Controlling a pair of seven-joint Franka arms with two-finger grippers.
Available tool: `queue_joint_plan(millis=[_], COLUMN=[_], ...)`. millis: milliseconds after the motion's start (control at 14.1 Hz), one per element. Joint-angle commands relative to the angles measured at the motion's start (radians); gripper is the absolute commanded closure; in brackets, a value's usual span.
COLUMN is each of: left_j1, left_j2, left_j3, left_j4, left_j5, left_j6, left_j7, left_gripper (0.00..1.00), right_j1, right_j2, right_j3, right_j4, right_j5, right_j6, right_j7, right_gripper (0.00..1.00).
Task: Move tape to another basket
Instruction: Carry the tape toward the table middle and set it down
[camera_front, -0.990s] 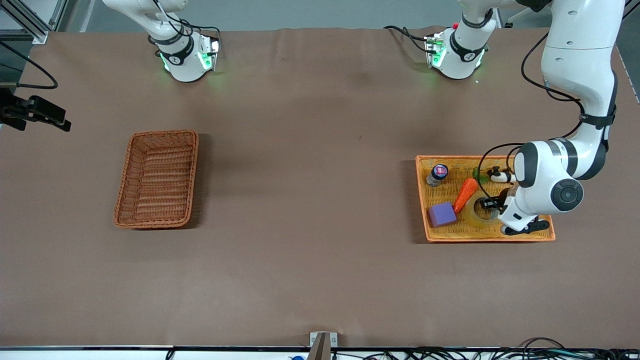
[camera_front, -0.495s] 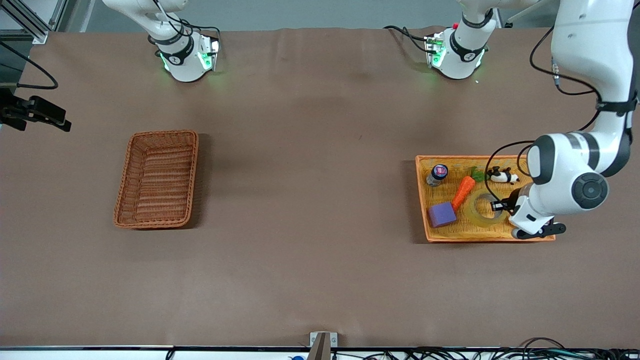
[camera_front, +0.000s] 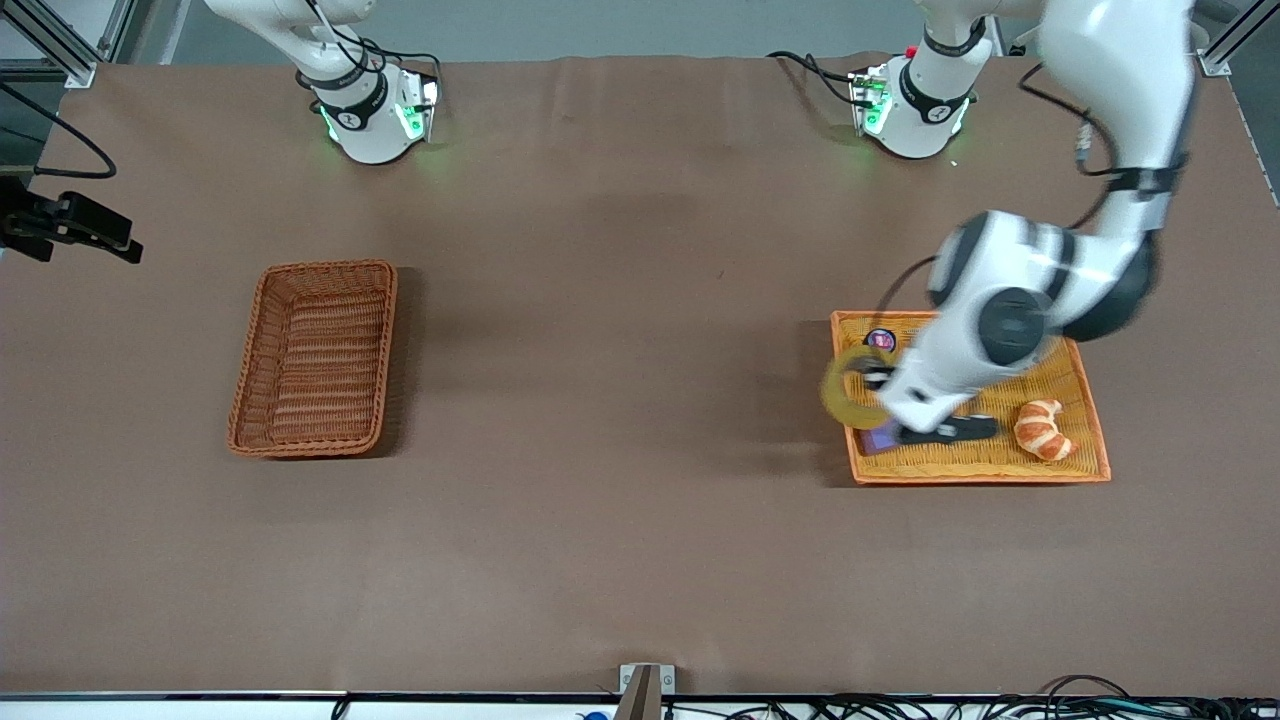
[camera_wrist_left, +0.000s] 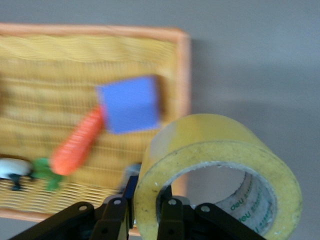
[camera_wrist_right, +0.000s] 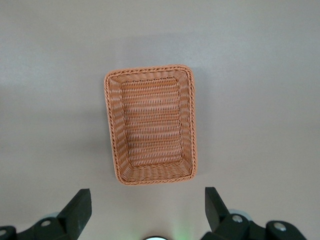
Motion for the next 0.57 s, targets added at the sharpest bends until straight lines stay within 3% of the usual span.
queue_joint_plan(millis=[0, 212, 495], left_j1=[-0.002, -0.031, -0.083], left_j2=[0.158, 0.237, 0.232], left_j3=[-0.134, -0.256, -0.357], left_j4=[0.137, 0.216, 0.277], left_j5=[0.082, 0.146, 0.148], left_j6=[-0.009, -0.008, -0.015], left_j7=[-0.191, -0.382, -0.483], left_gripper=[0.96, 0.95, 0.95], right_j1=[-0.008, -0.006, -0.009], right_j2=[-0.006, 0.004, 0.006], right_j3=[0.005, 0.005, 0.005], right_j4=[-0.009, -0.006, -0.006], right_j5=[0.012, 0.012, 0.013], right_j6=[0.006, 0.009, 0.015], right_j7=[-0.01, -0.01, -0.01], right_gripper=[0.0, 0.0, 0.0])
